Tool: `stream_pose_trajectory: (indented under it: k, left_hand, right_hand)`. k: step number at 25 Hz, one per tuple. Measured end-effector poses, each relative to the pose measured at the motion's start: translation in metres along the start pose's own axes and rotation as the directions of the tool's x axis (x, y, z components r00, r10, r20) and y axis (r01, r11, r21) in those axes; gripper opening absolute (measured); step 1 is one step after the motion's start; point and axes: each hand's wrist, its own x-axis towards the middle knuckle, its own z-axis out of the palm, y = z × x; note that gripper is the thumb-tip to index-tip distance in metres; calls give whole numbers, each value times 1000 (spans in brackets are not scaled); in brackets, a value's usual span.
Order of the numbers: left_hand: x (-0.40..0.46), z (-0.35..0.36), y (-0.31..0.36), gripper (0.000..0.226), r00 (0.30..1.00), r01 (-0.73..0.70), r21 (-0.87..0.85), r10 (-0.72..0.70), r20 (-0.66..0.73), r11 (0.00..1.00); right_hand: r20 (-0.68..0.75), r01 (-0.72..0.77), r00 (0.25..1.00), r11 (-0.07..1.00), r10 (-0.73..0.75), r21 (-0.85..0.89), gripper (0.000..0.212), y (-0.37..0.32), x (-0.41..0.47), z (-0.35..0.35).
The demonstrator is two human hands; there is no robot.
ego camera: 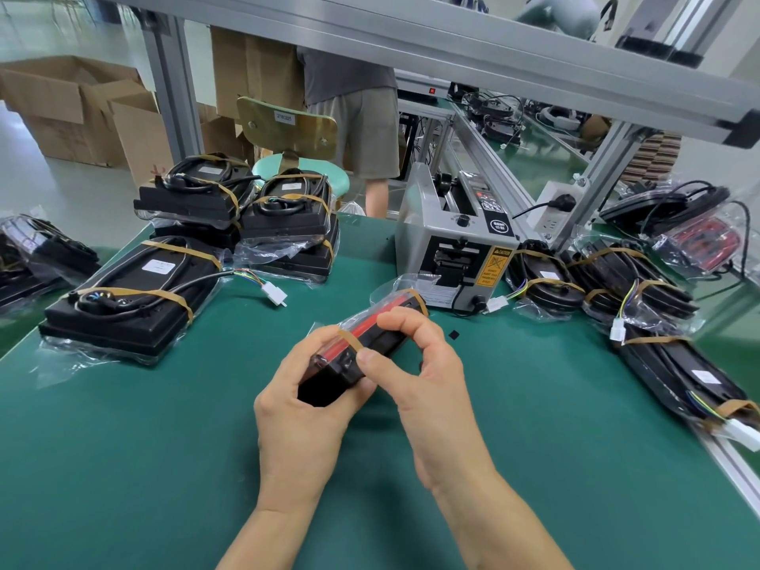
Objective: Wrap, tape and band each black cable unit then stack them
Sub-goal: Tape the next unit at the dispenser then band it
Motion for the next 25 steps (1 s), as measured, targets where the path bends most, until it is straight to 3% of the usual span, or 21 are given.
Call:
stream_pose_trajectory:
  k: [6, 12, 15, 17, 22, 25]
  left_hand:
    - [-1, 1, 1, 53, 1000, 6, 9, -6, -1, 1000]
    - [-3, 1, 2, 50, 1000, 14, 6, -14, 12, 1000]
    - [0, 0, 1, 53, 999, 3, 0, -3, 43, 1000]
    - [0, -1, 0, 56, 1000, 2, 14, -3, 32, 1000]
    - [2, 0, 1, 54, 1000, -2, -36, 3, 24, 999]
    - [1, 0, 0, 50, 1000, 11, -30, -11, 16, 999]
  right_hand:
    - [-31, -5, 1000, 977, -2, -215, 32, -1, 0, 11]
    - [-33, -31, 999, 984, 26, -177, 39, 1, 0, 12]
    - [24, -59, 998, 998, 59, 12, 40, 0, 3, -2]
    - [-15, -89, 996, 994, 90, 59, 37, 0, 6, -7]
    - [-75, -7, 997, 974, -11, -227, 39, 5, 0, 9]
    - [-55, 10, 998, 950, -28, -311, 48, 7, -3, 11]
